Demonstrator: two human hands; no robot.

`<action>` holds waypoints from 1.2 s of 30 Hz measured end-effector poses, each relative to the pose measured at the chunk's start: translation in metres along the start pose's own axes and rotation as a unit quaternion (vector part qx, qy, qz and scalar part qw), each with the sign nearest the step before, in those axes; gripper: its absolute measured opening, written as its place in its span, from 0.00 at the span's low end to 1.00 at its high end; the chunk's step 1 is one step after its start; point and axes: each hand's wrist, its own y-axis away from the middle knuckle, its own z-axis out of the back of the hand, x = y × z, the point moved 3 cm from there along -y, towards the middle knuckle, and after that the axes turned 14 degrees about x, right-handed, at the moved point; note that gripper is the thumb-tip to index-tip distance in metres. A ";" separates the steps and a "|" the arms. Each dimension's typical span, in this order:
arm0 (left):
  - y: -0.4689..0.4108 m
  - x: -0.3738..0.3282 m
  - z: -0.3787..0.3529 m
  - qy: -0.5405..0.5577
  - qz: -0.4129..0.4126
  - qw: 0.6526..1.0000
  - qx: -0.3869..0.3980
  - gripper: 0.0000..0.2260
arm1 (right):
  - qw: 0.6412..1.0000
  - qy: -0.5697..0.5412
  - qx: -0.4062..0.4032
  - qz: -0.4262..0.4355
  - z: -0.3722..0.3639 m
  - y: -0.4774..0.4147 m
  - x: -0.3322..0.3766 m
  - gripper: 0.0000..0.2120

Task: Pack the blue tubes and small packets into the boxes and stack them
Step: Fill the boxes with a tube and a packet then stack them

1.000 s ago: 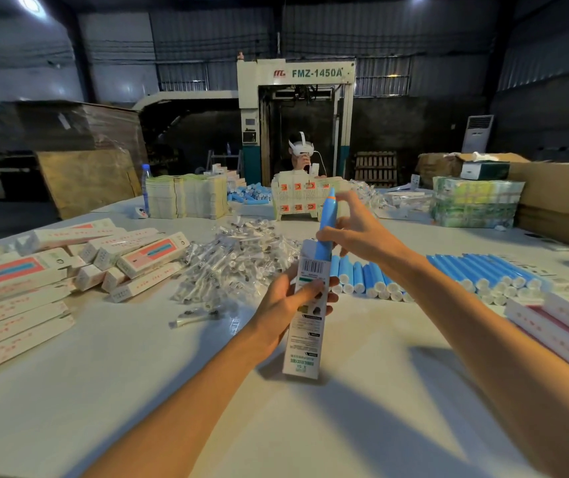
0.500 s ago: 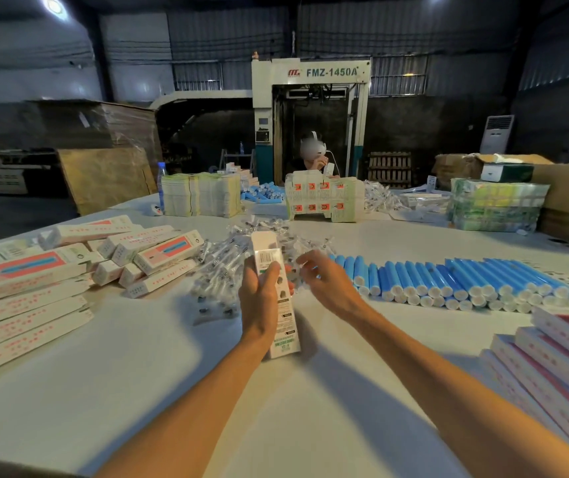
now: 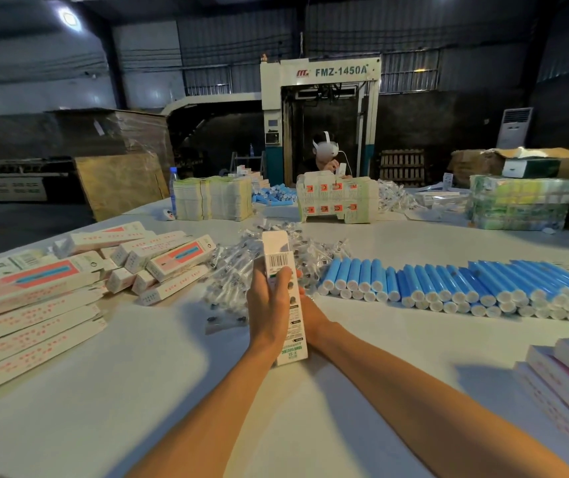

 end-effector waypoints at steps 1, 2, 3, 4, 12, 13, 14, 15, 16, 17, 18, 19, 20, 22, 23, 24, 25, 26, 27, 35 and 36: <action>0.000 0.001 0.000 0.005 0.006 1.000 0.007 0.09 | 1.000 0.004 -0.004 0.005 0.002 0.001 0.002 0.14; -0.001 0.002 -0.001 0.007 0.013 1.000 0.013 0.10 | 1.000 0.021 -0.006 0.010 0.005 0.004 0.004 0.17; -0.001 0.002 -0.001 0.011 0.020 1.000 0.017 0.11 | 1.000 0.026 -0.013 0.010 0.008 0.008 0.005 0.18; 0.000 0.002 -0.002 0.019 0.025 0.999 0.020 0.12 | 0.999 0.031 -0.025 0.006 0.012 0.012 0.004 0.19; 0.005 0.002 -0.014 0.079 0.087 0.990 0.073 0.13 | 0.970 0.231 -0.014 -0.072 0.033 0.049 -0.020 0.24; 0.008 0.001 -0.017 0.092 0.081 0.989 0.084 0.13 | 0.970 0.229 -0.020 -0.081 0.035 0.057 -0.024 0.24; 0.009 -0.001 -0.021 0.103 0.071 0.987 0.097 0.12 | 0.972 0.214 -0.034 -0.094 0.038 0.066 -0.028 0.24; 0.011 -0.003 -0.024 0.109 0.065 0.986 0.111 0.11 | 0.976 0.181 -0.055 -0.113 0.044 0.073 -0.032 0.24; 0.012 -0.003 -0.027 0.111 0.064 0.984 0.126 0.12 | 0.979 0.134 -0.081 -0.135 0.050 0.080 -0.036 0.26; 0.014 -0.004 -0.030 0.113 0.070 0.981 0.140 0.13 | 0.979 0.076 -0.107 -0.159 0.059 0.087 -0.040 0.29; 0.015 -0.003 -0.033 0.119 0.083 0.978 0.151 0.15 | 0.974 0.009 -0.136 -0.181 0.071 0.094 -0.044 0.33; 0.017 -0.003 -0.036 0.131 0.097 0.973 0.161 0.17 | 0.964 -0.064 -0.168 -0.193 0.085 0.101 -0.047 0.36; 0.019 -0.003 -0.039 0.142 0.107 0.969 0.173 0.18 | 0.951 -0.133 -0.207 -0.189 0.099 0.107 -0.049 0.37; 0.022 -0.002 -0.045 0.157 0.113 0.960 0.203 0.19 | 0.914 -0.246 -0.288 -0.147 0.128 0.120 -0.048 0.37; 0.024 -0.002 -0.047 0.159 0.117 0.956 0.216 0.19 | 0.894 -0.291 -0.321 -0.115 0.142 0.126 -0.044 0.36; 0.025 -0.002 -0.049 0.159 0.123 0.953 0.226 0.19 | 0.875 -0.331 -0.344 -0.078 0.155 0.131 -0.040 0.35; 0.026 -0.002 -0.050 0.159 0.126 0.951 0.233 0.19 | 0.859 -0.364 -0.356 -0.043 0.166 0.135 -0.035 0.34; 0.026 -0.002 -0.051 0.159 0.125 0.949 0.241 0.18 | 0.851 -0.384 -0.358 -0.015 0.177 0.138 -0.030 0.33; 0.026 -0.003 -0.052 0.159 0.122 0.948 0.249 0.18 | 0.852 -0.389 -0.351 0.004 0.185 0.140 -0.024 0.33; 0.029 -0.014 -0.054 0.162 0.104 0.941 0.278 0.17 | 0.903 -0.363 -0.227 -0.015 0.176 0.121 -0.002 0.21; 0.029 -0.014 -0.054 0.161 0.104 0.941 0.279 0.16 | 0.906 -0.361 -0.219 -0.023 0.172 0.120 -0.002 0.20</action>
